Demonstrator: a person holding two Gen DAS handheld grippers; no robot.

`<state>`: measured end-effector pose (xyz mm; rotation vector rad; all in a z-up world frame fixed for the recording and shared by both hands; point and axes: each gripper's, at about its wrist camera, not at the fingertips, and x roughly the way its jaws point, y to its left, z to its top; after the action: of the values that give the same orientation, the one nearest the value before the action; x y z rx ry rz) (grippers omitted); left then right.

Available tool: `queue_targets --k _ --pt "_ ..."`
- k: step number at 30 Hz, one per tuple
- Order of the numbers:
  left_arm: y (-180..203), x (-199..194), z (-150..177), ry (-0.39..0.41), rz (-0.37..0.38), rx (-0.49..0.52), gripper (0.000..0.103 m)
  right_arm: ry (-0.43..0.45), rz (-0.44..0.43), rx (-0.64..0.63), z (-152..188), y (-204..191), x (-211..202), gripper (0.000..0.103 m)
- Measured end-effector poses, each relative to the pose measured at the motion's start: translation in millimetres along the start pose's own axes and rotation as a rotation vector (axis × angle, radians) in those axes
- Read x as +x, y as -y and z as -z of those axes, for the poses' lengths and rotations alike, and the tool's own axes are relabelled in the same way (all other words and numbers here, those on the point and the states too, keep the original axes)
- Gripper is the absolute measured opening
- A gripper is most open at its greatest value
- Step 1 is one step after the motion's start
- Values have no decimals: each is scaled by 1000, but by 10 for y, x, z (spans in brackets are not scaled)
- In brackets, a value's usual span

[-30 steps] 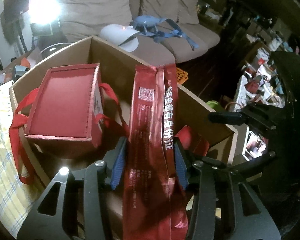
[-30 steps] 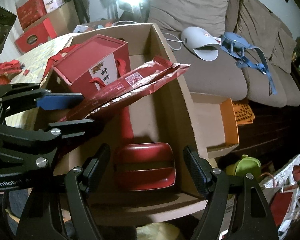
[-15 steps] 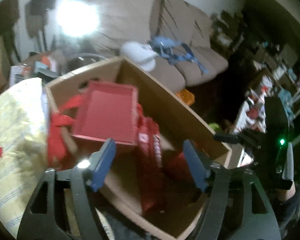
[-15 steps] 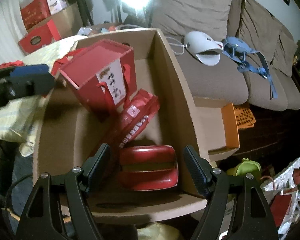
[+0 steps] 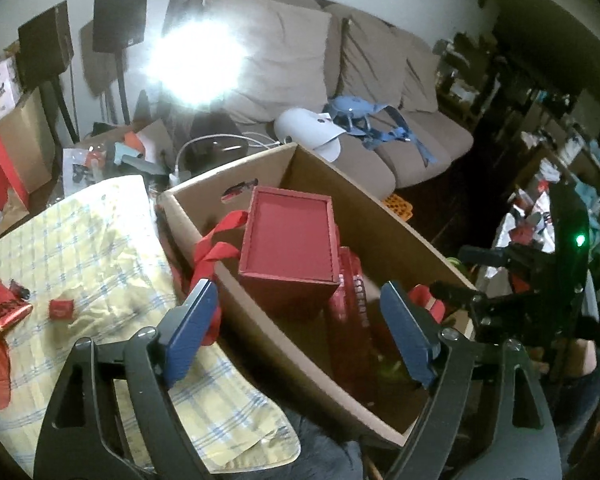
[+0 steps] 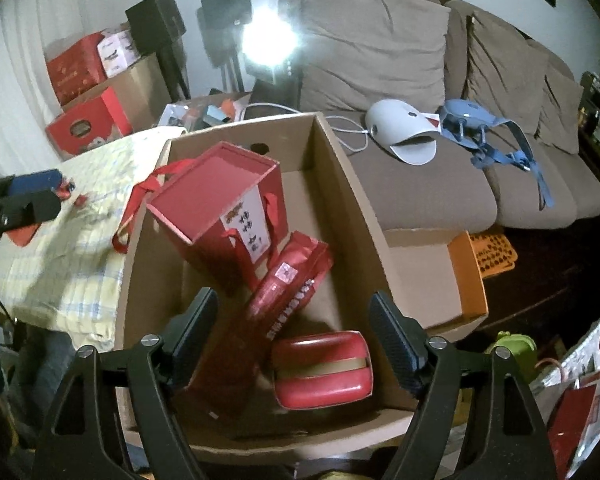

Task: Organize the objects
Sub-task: 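Open the left gripper to release the red packet into the box, then withdraw both open grippers from the box toward the table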

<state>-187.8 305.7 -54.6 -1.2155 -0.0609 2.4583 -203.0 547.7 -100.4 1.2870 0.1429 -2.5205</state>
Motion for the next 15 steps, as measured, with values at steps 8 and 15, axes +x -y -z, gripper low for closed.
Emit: queue_targets --k 8,15 --pt "-178 -185 -35 32 25 -60 85 92 18 45 -95 -62 -216 85" --pt "-258 -413 -61 89 -6 -77 88 180 39 40 -145 -126 -418 88"
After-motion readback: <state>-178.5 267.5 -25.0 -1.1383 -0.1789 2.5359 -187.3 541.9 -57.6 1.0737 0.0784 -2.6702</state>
